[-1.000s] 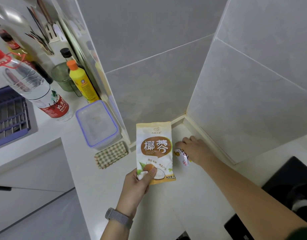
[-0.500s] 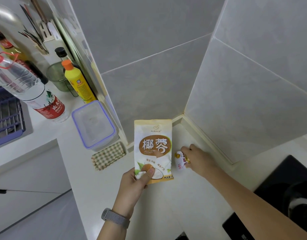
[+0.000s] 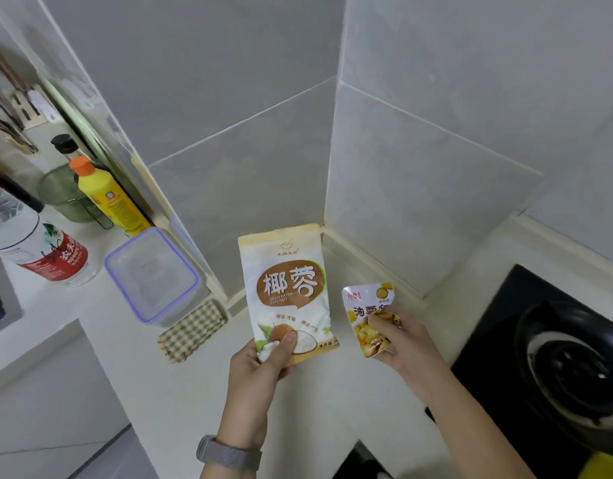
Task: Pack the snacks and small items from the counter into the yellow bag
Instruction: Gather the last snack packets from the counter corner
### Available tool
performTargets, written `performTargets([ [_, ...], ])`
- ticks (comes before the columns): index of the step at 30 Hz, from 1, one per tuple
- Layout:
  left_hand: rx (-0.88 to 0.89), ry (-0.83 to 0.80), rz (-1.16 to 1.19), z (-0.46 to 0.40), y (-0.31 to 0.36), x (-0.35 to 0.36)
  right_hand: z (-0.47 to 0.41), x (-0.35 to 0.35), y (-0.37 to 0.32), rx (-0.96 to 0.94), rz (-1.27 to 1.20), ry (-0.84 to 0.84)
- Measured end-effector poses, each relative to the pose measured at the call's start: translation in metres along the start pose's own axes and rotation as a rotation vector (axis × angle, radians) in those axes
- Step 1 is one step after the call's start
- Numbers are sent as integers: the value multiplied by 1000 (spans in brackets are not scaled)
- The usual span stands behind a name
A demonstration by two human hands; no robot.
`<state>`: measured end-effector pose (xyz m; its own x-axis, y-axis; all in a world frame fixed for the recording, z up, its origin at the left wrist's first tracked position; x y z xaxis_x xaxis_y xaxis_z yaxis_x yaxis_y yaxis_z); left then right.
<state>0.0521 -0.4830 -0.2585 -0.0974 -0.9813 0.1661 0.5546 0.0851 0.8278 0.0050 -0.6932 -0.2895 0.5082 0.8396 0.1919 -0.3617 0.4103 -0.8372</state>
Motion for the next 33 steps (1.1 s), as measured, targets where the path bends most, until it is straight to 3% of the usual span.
performTargets([
  [6, 3, -102, -50, 28, -6, 24, 54, -29, 3, -78, -204, 138],
  [21, -35, -432, -285, 100, -55, 149, 180, -163, 2, -336, -403, 580],
  [33, -99, -615, -353, 193, -131, 274, 278, -309, 8, -383, -362, 775],
])
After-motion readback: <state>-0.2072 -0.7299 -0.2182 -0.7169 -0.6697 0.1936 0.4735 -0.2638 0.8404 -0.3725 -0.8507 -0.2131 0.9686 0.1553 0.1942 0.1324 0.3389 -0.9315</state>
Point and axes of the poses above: each hand's wrist, its own z-axis away from the middle knuckle, its own x-axis out of the palm, y = z × x, the point moved 2 cm from there along -z, towards the middle knuckle, and after that the axes turned 4 degrees about -x, right-handed, at the moved point
